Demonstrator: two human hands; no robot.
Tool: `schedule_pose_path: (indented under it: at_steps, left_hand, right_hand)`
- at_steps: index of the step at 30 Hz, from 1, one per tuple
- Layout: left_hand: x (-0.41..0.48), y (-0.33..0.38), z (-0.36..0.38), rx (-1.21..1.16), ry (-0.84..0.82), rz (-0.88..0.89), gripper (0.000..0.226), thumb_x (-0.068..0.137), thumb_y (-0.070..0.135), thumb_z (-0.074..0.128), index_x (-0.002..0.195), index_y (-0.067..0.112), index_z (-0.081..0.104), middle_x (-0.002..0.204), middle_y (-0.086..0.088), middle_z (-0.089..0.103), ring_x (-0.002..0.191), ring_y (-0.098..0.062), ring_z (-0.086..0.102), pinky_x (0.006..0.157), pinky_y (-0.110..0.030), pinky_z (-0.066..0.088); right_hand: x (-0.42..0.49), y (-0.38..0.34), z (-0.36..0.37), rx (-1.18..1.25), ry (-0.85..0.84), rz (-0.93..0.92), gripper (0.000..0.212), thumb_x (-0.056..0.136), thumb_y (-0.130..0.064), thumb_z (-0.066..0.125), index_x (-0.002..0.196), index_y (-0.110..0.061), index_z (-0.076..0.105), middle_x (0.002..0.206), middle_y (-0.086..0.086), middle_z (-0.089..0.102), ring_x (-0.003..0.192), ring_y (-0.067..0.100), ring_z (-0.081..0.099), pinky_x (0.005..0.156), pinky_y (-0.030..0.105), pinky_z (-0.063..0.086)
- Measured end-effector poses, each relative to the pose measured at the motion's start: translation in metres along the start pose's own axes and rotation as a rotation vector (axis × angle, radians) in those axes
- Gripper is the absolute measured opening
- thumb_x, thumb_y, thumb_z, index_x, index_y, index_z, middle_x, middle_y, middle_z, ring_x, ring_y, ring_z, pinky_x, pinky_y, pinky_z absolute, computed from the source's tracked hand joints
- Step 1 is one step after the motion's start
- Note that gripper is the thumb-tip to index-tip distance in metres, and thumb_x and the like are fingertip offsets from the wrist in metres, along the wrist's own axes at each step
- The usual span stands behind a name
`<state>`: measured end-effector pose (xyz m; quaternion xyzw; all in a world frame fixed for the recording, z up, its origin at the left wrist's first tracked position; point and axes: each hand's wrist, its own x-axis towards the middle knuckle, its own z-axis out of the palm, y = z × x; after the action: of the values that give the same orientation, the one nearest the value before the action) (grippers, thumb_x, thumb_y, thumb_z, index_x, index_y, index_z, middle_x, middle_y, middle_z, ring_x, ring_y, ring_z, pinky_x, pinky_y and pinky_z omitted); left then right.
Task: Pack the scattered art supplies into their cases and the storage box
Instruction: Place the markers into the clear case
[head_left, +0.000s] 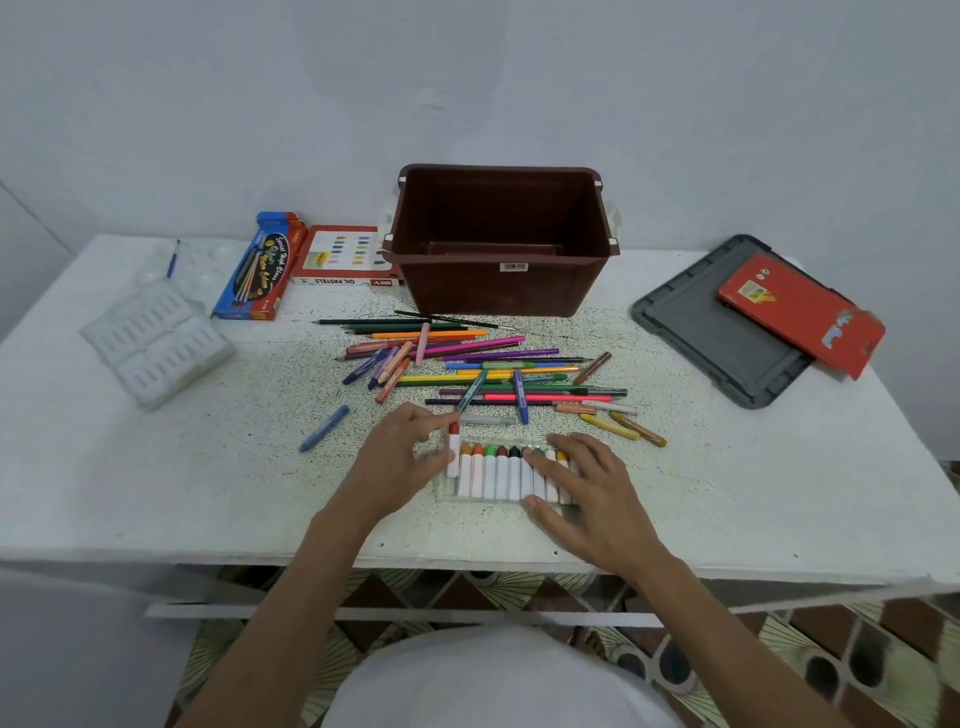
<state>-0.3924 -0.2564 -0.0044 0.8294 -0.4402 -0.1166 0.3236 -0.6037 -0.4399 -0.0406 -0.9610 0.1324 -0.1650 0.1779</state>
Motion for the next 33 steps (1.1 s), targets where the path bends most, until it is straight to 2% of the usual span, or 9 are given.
schedule_pose_path:
  at_steps: [2,5,7,11,13,19,28,33]
  left_hand:
    - [0.000,-0.006,0.001,0.044,-0.057,0.005,0.047,0.088,0.028,0.070,0.133,0.033,0.057,0.104,0.008,0.049,0.088,0.001,0.046,0.074,-0.009,0.032]
    - [-0.004,-0.012,0.002,0.077,-0.119,0.011,0.047,0.089,0.036,0.068,0.134,0.033,0.057,0.109,0.011,0.048,0.096,-0.003,0.047,0.086,-0.026,0.041]
    - [-0.008,-0.012,0.003,0.086,-0.103,0.036,0.046,0.088,0.040,0.065,0.133,0.031,0.058,0.110,0.011,0.051,0.099,-0.005,0.049,0.091,-0.033,0.043]
    - [-0.013,-0.012,0.004,0.171,-0.048,0.123,0.047,0.084,0.050,0.052,0.122,0.029,0.068,0.109,0.009,0.063,0.095,-0.012,0.058,0.085,-0.042,0.048]
    - [-0.016,-0.014,0.006,0.188,-0.018,0.146,0.044,0.084,0.049,0.052,0.119,0.029,0.070,0.108,0.009,0.064,0.092,-0.012,0.058,0.081,-0.042,0.050]
    - [-0.020,-0.015,0.009,0.166,0.017,0.144,0.043,0.086,0.048,0.053,0.121,0.029,0.068,0.113,0.011,0.060,0.094,-0.008,0.055,0.082,-0.039,0.047]
    - [-0.023,-0.016,0.014,0.132,0.046,0.154,0.044,0.086,0.045,0.052,0.122,0.023,0.066,0.118,0.005,0.058,0.107,-0.010,0.055,0.087,-0.038,0.050]
    - [-0.030,-0.008,0.016,0.130,0.159,0.196,0.042,0.090,0.043,0.053,0.126,0.023,0.063,0.125,0.004,0.056,0.115,-0.010,0.051,0.095,-0.037,0.045]
  right_hand:
    - [0.000,0.000,0.000,0.002,-0.001,-0.002,0.052,0.093,-0.058,0.053,0.139,-0.032,0.054,0.142,0.000,0.051,0.133,0.026,0.040,0.102,0.050,0.042]
    - [0.000,0.000,-0.001,0.004,0.005,-0.007,0.052,0.093,-0.057,0.054,0.139,-0.032,0.054,0.141,0.000,0.052,0.132,0.026,0.041,0.102,0.050,0.042]
    - [0.000,0.000,-0.001,0.006,0.005,-0.007,0.052,0.093,-0.057,0.055,0.139,-0.032,0.054,0.141,0.000,0.052,0.132,0.026,0.041,0.102,0.050,0.042]
    - [-0.001,0.001,0.000,-0.002,0.002,-0.006,0.053,0.093,-0.058,0.055,0.139,-0.032,0.054,0.142,-0.001,0.051,0.133,0.026,0.040,0.103,0.049,0.041]
    - [-0.001,0.001,0.001,0.003,0.008,-0.011,0.053,0.092,-0.057,0.056,0.138,-0.032,0.054,0.141,0.000,0.051,0.133,0.026,0.041,0.102,0.050,0.041]
    - [0.000,0.000,0.000,0.003,0.014,-0.014,0.053,0.093,-0.057,0.055,0.138,-0.031,0.054,0.141,0.001,0.052,0.132,0.027,0.041,0.102,0.051,0.042]
    - [-0.001,0.001,0.001,-0.026,-0.004,-0.008,0.056,0.093,-0.058,0.054,0.142,-0.031,0.051,0.144,0.003,0.050,0.136,0.028,0.038,0.105,0.052,0.040]
    - [-0.005,-0.002,-0.002,-0.021,0.001,-0.018,0.063,0.095,-0.058,0.052,0.149,-0.028,0.041,0.157,0.005,0.034,0.148,0.026,0.024,0.115,0.055,0.028]
